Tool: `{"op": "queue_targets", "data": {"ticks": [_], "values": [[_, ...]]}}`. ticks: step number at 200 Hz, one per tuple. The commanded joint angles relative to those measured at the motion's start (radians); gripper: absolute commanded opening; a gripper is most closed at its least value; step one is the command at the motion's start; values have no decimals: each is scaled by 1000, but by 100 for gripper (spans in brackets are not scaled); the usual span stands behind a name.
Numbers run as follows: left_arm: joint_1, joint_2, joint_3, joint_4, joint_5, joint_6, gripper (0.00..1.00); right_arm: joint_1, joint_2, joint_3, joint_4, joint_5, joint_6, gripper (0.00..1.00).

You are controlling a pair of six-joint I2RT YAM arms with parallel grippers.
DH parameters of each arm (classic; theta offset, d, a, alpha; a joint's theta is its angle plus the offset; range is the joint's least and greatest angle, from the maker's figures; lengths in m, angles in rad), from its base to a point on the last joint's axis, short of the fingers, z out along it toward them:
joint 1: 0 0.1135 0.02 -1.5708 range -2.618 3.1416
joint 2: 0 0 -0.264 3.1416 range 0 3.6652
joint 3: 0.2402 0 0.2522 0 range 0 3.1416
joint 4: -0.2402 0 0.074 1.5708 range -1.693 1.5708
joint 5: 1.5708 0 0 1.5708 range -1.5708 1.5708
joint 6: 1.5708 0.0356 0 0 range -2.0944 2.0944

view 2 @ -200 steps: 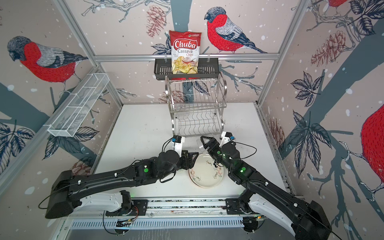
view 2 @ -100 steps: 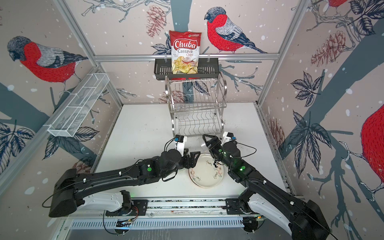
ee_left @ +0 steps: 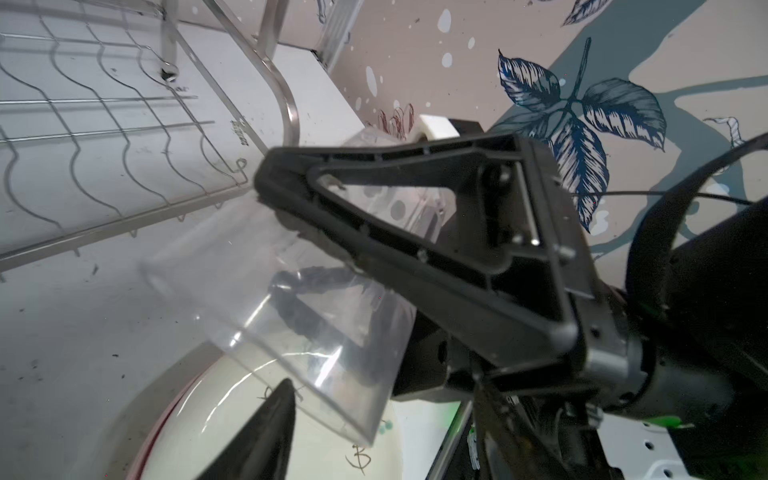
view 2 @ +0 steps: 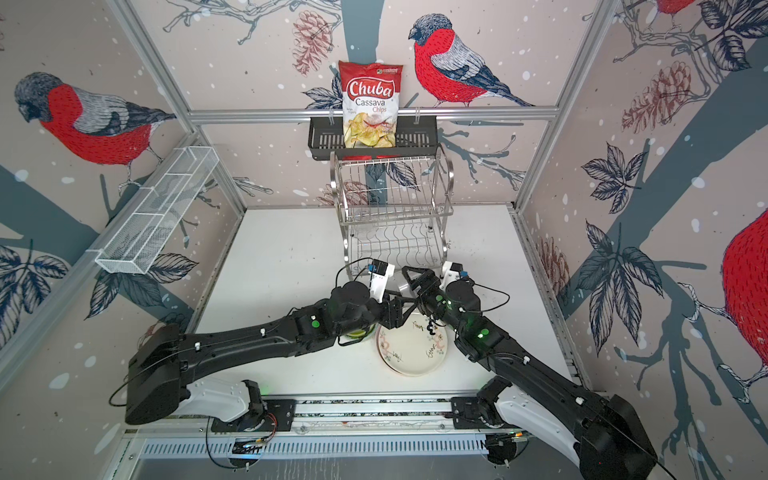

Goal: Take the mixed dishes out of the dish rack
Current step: 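Bring the glass toward the left gripper with the right while the left reaches to it, then close the left gripper on the glass held by the right gripper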

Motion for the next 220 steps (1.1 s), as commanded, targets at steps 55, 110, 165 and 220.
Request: {"op": "queue_targets", "data": {"ticks": [55,110,165,220], "values": [[20,45,63,36,2,22,39,16,-75,-47,84,-25,52,0],[28,50,95,25,-39,26,27,14,-101,-41,84,-28,52,0],[31,77,148,-3,-54,41,0,17,-95,-41,78,-35,56,0],[31,67,140,-25,-27,47,0,16,-155,-64,24,25,95,38]]}}
